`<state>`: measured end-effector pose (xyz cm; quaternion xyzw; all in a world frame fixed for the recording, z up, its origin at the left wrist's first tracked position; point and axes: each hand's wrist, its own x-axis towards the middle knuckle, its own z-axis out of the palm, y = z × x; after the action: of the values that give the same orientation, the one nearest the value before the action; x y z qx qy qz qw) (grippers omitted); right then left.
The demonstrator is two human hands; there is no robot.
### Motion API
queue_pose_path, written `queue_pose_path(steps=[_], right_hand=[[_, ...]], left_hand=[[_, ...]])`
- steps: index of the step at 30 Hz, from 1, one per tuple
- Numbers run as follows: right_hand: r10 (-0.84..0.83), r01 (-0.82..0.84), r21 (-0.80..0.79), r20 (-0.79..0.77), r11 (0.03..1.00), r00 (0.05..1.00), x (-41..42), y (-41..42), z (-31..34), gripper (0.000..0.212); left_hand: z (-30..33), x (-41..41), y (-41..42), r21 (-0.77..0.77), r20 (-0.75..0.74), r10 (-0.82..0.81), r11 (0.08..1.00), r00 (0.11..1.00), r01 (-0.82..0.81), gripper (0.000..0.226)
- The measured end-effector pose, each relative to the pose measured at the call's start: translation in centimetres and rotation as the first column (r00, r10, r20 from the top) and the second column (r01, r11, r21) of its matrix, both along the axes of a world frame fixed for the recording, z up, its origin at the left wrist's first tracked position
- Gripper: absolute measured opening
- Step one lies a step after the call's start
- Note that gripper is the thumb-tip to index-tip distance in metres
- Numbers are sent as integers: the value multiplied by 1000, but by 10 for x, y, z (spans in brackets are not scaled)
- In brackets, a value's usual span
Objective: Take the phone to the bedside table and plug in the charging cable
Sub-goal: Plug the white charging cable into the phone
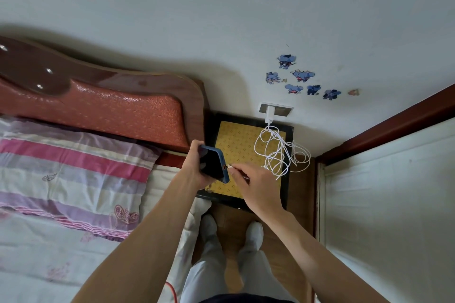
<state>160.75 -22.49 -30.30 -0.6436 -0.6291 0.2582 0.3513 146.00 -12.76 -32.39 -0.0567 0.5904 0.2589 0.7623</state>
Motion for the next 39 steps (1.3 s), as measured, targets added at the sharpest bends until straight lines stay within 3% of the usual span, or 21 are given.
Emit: queue_pose_path(steps=[9, 13, 16, 24, 28, 31, 35, 37, 39], right_hand=[[-6, 5, 46, 27, 999, 1000, -3, 4, 6, 19], [50, -62, 59, 180, 996, 982, -3, 7, 12, 15], [94, -89, -33, 265, 996, 960, -5, 7, 15, 22], [-15, 35, -223, 89, 974, 996, -10, 9, 16, 25], [64, -31, -253, 121, 967, 991, -5, 9, 16, 25], [231, -136, -366, 229, 920, 946, -3, 11, 13, 32], [214, -153, -474, 76, 867, 974, -1, 14, 13, 39], [134, -125, -476, -14, 871, 991, -1, 13, 12, 24], [62, -92, -485, -78, 870, 995, -2, 12, 12, 42]], left_hand=[[10, -3, 6, -7, -71, 6, 1000, 997, -6, 49], [14, -4, 7, 37, -151, 2, 999, 989, 4, 64], [15, -4, 8, 60, -286, 16, 998, 958, 1, 79], [18, 2, 3, 67, -383, 112, 993, 917, -94, 74], [18, 4, -1, 76, -401, 155, 988, 903, -136, 71], [16, 4, -3, 86, -459, 125, 992, 880, -96, 72], [13, 5, -5, 103, -498, 120, 992, 859, -80, 72], [11, 4, -7, 107, -485, 143, 989, 863, -104, 70], [9, 4, -9, 100, -475, 142, 989, 869, -107, 67]])
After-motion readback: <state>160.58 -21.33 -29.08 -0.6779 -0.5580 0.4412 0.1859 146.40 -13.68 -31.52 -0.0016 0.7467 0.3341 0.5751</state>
